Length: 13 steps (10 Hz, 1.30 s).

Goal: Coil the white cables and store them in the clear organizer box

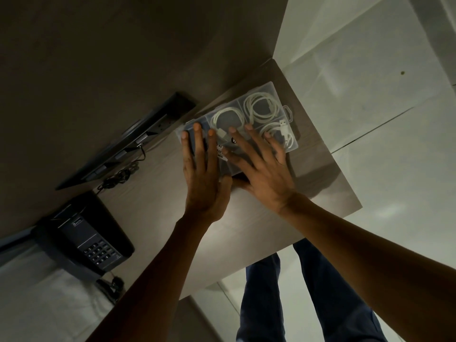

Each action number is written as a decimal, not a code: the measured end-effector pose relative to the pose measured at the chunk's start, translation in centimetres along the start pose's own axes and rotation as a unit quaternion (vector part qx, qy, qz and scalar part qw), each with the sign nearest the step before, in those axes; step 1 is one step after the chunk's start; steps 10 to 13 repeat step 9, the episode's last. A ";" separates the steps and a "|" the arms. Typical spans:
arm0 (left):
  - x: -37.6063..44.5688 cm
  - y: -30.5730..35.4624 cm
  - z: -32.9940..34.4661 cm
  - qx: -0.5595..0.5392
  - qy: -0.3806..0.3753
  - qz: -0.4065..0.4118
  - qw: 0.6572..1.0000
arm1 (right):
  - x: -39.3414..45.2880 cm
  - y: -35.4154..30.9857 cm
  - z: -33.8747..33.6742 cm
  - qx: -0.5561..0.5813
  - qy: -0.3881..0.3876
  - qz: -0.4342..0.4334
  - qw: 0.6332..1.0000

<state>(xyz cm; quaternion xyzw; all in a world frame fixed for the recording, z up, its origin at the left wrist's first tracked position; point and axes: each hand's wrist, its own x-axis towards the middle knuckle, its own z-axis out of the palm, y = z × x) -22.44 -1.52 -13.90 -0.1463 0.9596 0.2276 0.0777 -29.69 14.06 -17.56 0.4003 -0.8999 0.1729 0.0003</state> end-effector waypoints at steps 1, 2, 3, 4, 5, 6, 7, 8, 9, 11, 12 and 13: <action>-0.1 0.4 -0.1 -0.036 0.023 -0.017 0.999 | 0.4 0.3 -0.4 0.055 -0.013 -0.002 0.998; -0.1 1.1 0.0 -0.070 0.038 -0.043 0.996 | 1.5 1.2 -0.8 0.097 -0.020 -0.017 0.995; 0.2 1.4 -0.3 -0.104 0.036 -0.072 0.991 | 2.2 2.3 -1.3 0.082 -0.039 -0.043 0.995; -0.3 1.4 -0.7 -0.168 0.061 -0.072 0.981 | 2.1 2.6 -1.6 0.052 -0.058 -0.062 0.995; -1.3 1.7 -1.2 -0.210 0.083 -0.075 0.971 | 1.9 2.5 -1.7 0.048 -0.064 -0.057 0.995; -2.1 1.4 -1.8 -0.204 0.075 -0.073 0.973 | 2.0 1.8 -2.0 0.059 -0.068 -0.039 0.995; -2.8 1.5 -2.4 -0.186 0.058 -0.082 0.977 | 1.6 0.8 -2.8 0.098 -0.060 -0.002 0.993; -3.0 2.0 -4.4 -0.160 0.022 -0.080 0.984 | 1.3 -0.4 -5.6 0.146 -0.060 0.000 0.988; -4.1 3.5 -6.4 -0.161 0.010 -0.072 0.984 | 0.8 -0.9 -8.9 0.130 -0.071 -0.009 0.989; -4.1 3.5 -6.4 -0.161 0.010 -0.072 0.984 | 0.8 -0.9 -8.9 0.130 -0.071 -0.009 0.989; -4.1 3.5 -6.4 -0.161 0.010 -0.072 0.984 | 0.8 -0.9 -8.9 0.130 -0.071 -0.009 0.989; -4.1 3.5 -6.4 -0.161 0.010 -0.072 0.984 | 0.8 -0.9 -8.9 0.130 -0.071 -0.009 0.989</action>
